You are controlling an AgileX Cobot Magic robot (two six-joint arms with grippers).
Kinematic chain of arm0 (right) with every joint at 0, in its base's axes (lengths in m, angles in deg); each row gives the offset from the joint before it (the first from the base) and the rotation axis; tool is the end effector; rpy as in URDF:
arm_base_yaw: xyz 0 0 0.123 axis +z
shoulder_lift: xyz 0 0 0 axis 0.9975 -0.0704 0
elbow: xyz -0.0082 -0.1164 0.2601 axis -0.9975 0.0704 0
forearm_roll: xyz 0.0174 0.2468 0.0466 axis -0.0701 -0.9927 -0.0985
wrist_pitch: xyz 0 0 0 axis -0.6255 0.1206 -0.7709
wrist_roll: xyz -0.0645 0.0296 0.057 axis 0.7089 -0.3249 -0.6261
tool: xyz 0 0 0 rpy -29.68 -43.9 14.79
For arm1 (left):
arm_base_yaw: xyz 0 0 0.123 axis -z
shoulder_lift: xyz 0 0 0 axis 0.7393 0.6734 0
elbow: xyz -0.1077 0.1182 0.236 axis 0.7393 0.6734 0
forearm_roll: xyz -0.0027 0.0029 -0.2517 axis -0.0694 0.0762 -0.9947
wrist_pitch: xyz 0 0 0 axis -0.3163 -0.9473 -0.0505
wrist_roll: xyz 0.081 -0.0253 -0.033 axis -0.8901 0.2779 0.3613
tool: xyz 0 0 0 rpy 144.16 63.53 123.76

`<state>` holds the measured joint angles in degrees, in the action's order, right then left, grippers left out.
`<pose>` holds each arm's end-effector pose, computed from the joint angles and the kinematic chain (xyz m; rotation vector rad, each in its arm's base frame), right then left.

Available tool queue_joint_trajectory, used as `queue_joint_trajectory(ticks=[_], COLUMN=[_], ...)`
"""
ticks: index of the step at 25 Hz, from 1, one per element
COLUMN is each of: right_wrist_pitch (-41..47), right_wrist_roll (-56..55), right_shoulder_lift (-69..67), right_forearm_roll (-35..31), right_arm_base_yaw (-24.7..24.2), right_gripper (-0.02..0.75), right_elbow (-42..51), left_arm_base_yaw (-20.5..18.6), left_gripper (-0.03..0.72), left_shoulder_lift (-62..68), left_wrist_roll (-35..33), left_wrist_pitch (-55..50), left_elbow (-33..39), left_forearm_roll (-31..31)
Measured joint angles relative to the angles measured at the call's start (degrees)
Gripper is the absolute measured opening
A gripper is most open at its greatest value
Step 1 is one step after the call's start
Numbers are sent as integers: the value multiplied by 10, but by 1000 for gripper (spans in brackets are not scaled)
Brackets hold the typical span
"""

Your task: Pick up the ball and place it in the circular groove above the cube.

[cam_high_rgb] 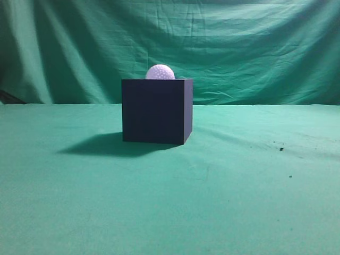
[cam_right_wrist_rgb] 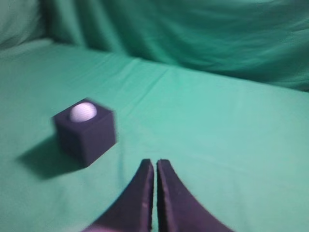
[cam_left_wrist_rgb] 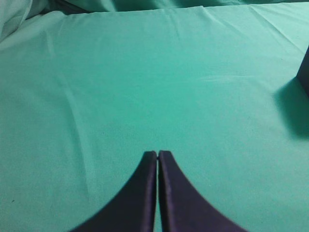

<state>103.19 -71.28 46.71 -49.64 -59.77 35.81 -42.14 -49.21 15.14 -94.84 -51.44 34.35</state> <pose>0.0473 0.0222 0.2836 -0.4329 1.8123 0.2940 0.0524 -0.0023 0.1734 0.1111 1.8480 -0.0056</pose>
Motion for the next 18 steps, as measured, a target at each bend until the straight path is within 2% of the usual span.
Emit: queue_joint_trajectory(ticks=[5, 8, 11, 18], right_wrist_pitch=[-98, -125, -150, -119], right_wrist_roll=[0, 0, 0, -2], right_shoulder_lift=[92, 117, 118, 118], right_forearm_roll=[0, -1, -4, -5], right_arm_base_yaw=[-117, -163, -181, -184], right_gripper=[0, 0, 0, 0], right_elbow=[129, 191, 238, 245], left_arm_base_yaw=[0, 0, 0, 0], left_gripper=[0, 0, 0, 0], left_shoulder_lift=[0, 0, 0, 0], left_wrist_roll=[0, 0, 0, 0], left_wrist_pitch=[0, 0, 0, 0], left_elbow=[0, 0, 0, 0], left_forearm_roll=[0, 0, 0, 0])
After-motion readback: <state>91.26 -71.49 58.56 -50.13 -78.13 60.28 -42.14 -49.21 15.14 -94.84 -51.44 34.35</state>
